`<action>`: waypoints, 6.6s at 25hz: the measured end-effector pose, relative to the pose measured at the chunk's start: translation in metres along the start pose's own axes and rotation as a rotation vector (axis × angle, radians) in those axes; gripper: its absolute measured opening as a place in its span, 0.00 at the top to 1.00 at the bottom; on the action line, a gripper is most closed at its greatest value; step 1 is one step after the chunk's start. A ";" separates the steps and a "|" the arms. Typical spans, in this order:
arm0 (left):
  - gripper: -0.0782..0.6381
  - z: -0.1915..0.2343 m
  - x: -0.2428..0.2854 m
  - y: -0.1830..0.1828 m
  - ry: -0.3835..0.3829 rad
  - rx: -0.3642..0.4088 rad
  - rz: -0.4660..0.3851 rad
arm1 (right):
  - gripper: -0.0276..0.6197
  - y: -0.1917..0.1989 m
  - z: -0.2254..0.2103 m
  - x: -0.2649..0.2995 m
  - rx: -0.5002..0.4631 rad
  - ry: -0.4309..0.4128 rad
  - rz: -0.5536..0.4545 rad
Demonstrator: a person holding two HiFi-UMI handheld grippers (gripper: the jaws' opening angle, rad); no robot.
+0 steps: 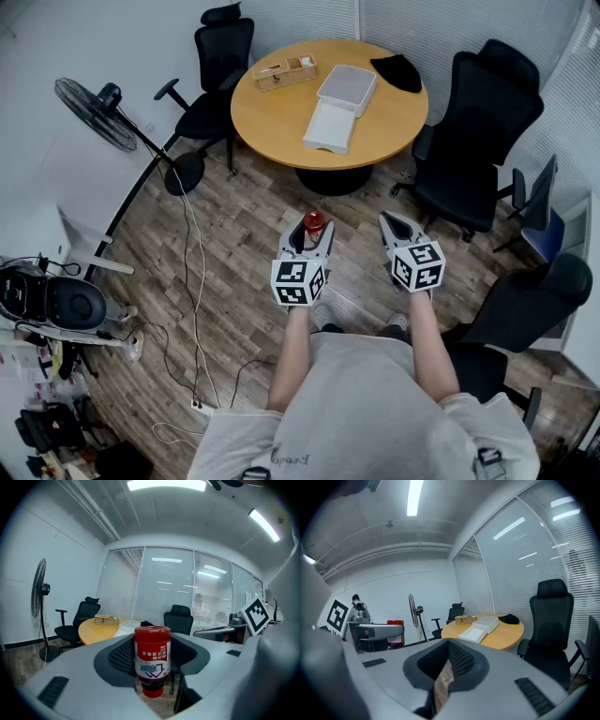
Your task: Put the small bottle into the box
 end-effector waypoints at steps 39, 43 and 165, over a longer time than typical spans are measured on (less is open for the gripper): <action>0.56 0.156 0.086 -0.018 0.065 -0.061 0.041 | 0.93 -0.035 -0.003 0.177 0.094 -0.046 -0.037; 0.56 0.176 0.133 -0.044 0.073 -0.044 0.038 | 0.93 -0.059 -0.027 0.218 0.093 -0.049 -0.036; 0.56 0.138 0.554 0.080 1.068 1.222 0.817 | 0.93 -0.035 -0.200 0.338 0.463 0.721 -0.032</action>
Point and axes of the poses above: the fingertips, and each gripper's own axes: x forward along the fingers, z to its left, y out of its underside, the point moved 6 cm from there along -x, backward along the fingers, and after that the axes turned 3 degrees about -y, right-handed, at the moved point
